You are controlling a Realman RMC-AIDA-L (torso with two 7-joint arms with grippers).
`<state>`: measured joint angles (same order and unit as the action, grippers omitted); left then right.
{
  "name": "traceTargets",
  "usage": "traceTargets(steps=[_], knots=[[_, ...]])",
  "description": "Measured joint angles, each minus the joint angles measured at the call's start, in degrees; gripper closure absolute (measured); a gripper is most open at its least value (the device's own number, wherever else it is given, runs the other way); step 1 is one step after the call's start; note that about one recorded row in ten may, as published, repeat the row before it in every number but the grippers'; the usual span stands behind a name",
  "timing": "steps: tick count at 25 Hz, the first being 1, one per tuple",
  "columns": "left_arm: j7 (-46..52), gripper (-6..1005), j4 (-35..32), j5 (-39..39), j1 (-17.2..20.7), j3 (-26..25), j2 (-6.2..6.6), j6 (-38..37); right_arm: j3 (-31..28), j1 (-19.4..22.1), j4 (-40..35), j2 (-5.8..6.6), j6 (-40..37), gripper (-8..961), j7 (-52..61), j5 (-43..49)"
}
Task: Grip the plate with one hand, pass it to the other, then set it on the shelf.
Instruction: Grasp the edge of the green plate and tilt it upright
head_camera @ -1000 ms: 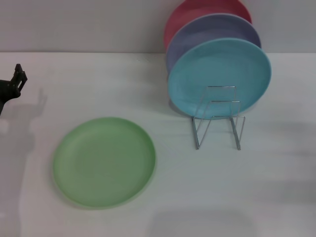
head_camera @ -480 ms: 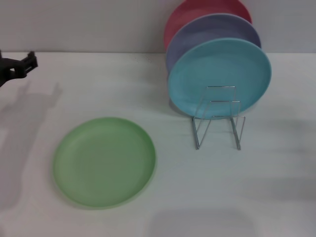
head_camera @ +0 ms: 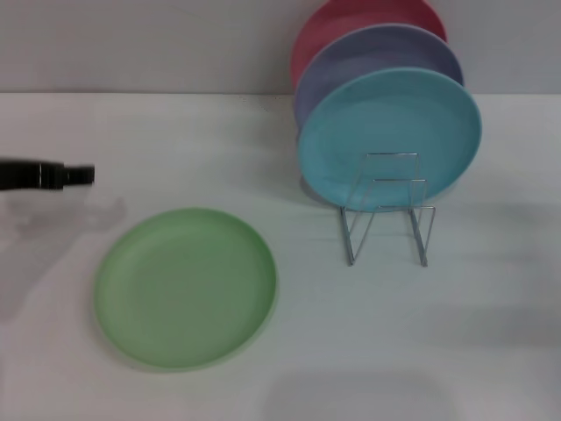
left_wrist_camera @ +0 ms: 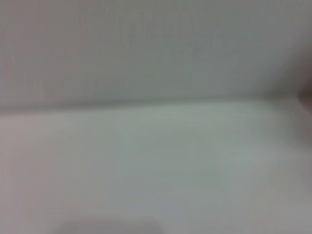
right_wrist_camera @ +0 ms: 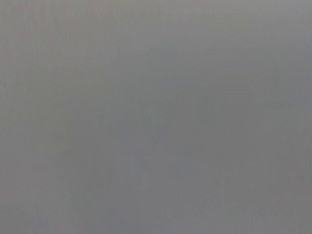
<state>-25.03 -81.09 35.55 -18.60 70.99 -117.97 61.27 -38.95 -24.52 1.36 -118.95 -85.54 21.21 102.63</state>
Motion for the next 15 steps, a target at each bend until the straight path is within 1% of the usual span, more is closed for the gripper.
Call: traceTargets(steps=[1, 3, 4, 7, 8, 9, 10, 15], knots=[[0.49, 173, -0.11, -0.54, -0.42, -0.53, 0.00, 1.83, 0.00, 0.00, 0.00, 0.00, 0.00, 308, 0.00, 0.00], [3.62, 173, -0.90, -2.80, -2.44, -2.19, 0.00, 11.84, -0.76, -0.52, -0.15, 0.05, 0.02, 307, 0.00, -0.03], [3.62, 173, -0.90, -2.80, -2.44, -2.19, 0.00, 11.84, -0.76, -0.52, -0.15, 0.05, 0.02, 307, 0.00, -0.03], [6.13, 174, -1.70, -3.68, -3.73, -2.33, 0.00, 18.50, -1.82, -1.14, -0.37, 0.17, 0.16, 306, 0.00, -0.05], [8.05, 174, -2.31, -3.74, -4.34, -2.26, -0.06, 21.65, -3.20, -1.81, -0.60, 0.31, 0.51, 306, -0.01, -0.06], [8.05, 174, -2.31, -3.74, -4.34, -2.26, -0.06, 21.65, -3.20, -1.81, -0.60, 0.31, 0.51, 306, -0.01, -0.06], [9.99, 174, -2.57, -3.85, -4.60, -2.00, -0.08, 22.91, -4.69, -2.44, -0.98, 0.37, 0.72, 307, 0.00, -0.07], [12.42, 174, -2.47, -4.44, -4.90, -1.63, -0.07, 23.58, -5.69, -3.33, -1.87, 0.53, 0.84, 306, 0.00, -0.07]])
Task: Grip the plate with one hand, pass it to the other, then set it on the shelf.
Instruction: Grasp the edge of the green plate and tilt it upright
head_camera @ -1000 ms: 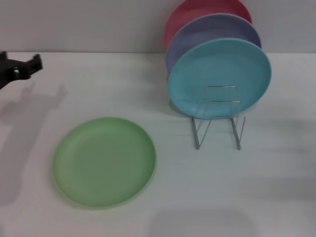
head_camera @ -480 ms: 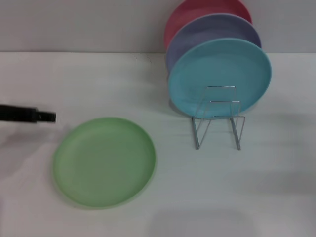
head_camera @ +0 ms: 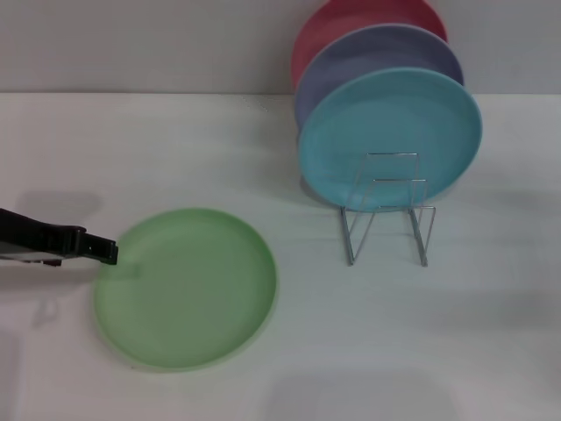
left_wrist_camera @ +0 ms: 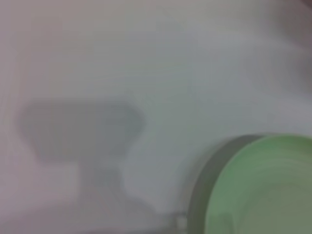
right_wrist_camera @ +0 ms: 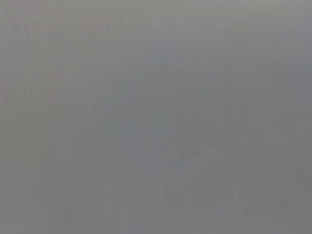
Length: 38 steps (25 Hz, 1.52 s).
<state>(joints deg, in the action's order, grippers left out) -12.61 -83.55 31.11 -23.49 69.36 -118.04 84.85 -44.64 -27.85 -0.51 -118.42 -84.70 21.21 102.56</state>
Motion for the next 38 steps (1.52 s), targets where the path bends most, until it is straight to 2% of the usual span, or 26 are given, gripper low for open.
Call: traceTargets(steps=[3, 13, 22, 38], knots=[[5.79, 175, 0.74, -2.36, -1.29, 3.27, -0.17, 0.86, -0.01, -0.18, -0.46, 0.31, 0.08, 306, -0.01, 0.00], [8.57, 179, 6.56, -5.25, -4.25, 5.67, -0.30, 0.16, -0.02, 0.22, -0.62, 0.91, 0.41, 308, -0.03, 0.00], [8.89, 187, 7.24, -5.98, -4.55, 6.65, -0.34, -0.23, -0.02, 0.58, -1.09, 0.91, 0.42, 308, 0.21, 0.00], [9.06, 288, 9.16, -7.58, -5.61, 9.24, -0.29, -0.69, -0.01, 1.16, -1.34, 0.65, 0.38, 307, 0.54, 0.01]])
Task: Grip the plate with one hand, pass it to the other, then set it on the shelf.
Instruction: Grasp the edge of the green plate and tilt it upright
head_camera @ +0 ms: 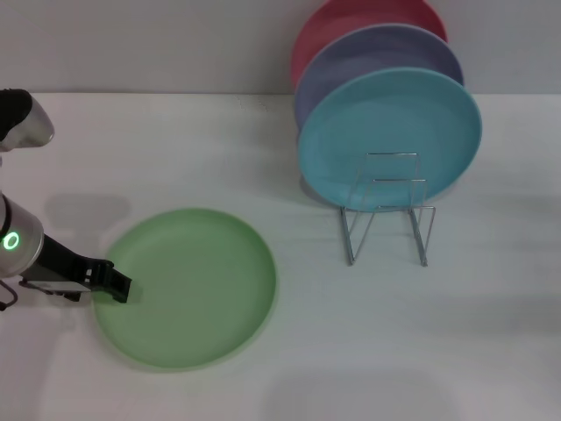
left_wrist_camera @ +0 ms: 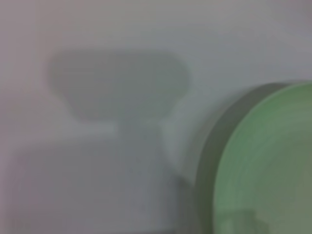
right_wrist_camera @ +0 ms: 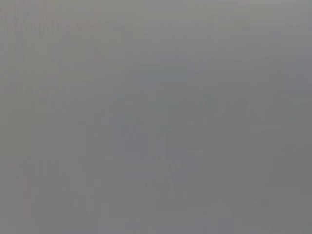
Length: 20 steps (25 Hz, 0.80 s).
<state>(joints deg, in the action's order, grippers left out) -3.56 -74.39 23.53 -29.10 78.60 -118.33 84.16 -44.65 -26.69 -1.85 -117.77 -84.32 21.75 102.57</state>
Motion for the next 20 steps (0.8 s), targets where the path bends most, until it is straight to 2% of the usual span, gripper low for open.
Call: traceTargets(steps=[3, 8, 20], knots=[[0.25, 304, 0.41, -1.23, -0.51, 0.26, -0.07, 0.25, 0.00, 0.10, 0.00, 0.00, -0.16, 307, 0.01, 0.00], [0.41, 530, 0.41, -1.38, -0.73, 0.41, -0.14, 0.44, 0.00, 0.24, 0.00, 0.00, -0.36, 306, 0.03, 0.00], [1.56, 582, 0.39, -2.14, -0.93, 0.43, -0.14, 0.71, 0.00, 0.24, 0.00, 0.04, -0.49, 308, 0.05, 0.00]])
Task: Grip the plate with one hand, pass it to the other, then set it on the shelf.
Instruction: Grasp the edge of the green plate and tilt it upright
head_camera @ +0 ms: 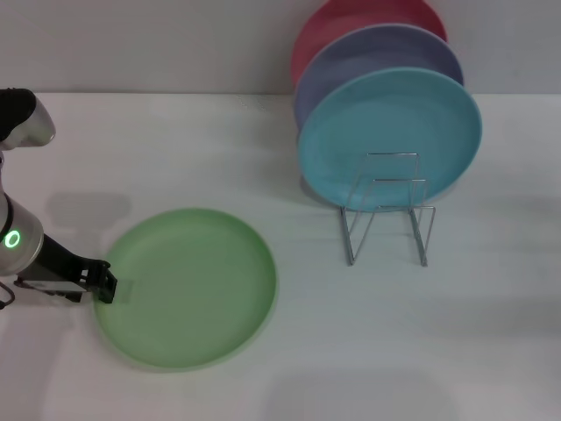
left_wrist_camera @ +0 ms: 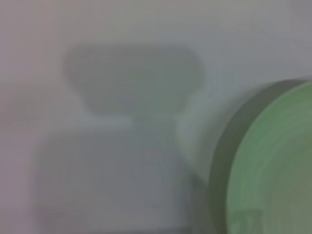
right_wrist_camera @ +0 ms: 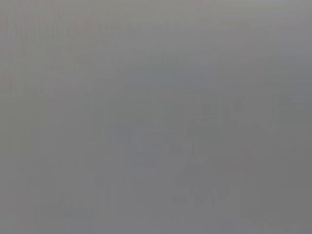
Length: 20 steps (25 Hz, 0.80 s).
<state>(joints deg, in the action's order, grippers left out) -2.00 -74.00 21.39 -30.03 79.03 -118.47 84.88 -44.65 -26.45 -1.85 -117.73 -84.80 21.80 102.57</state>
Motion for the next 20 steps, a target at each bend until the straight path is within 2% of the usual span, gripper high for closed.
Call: traceTargets(steps=[10, 15, 20], knots=[[0.24, 609, 0.00, -0.03, -0.60, 1.11, 0.10, 0.03, 0.00, 0.00, 0.01, 0.04, -0.01, 308, 0.08, 0.00], [0.16, 699, 0.00, -0.03, -0.68, 1.20, 0.16, 0.02, 0.00, 0.00, 0.00, 0.09, -0.01, 307, 0.09, 0.00], [-0.24, 707, 0.36, -0.04, -0.97, 1.32, 0.17, 0.02, 0.00, 0.00, 0.00, 0.13, -0.01, 308, 0.09, 0.00]])
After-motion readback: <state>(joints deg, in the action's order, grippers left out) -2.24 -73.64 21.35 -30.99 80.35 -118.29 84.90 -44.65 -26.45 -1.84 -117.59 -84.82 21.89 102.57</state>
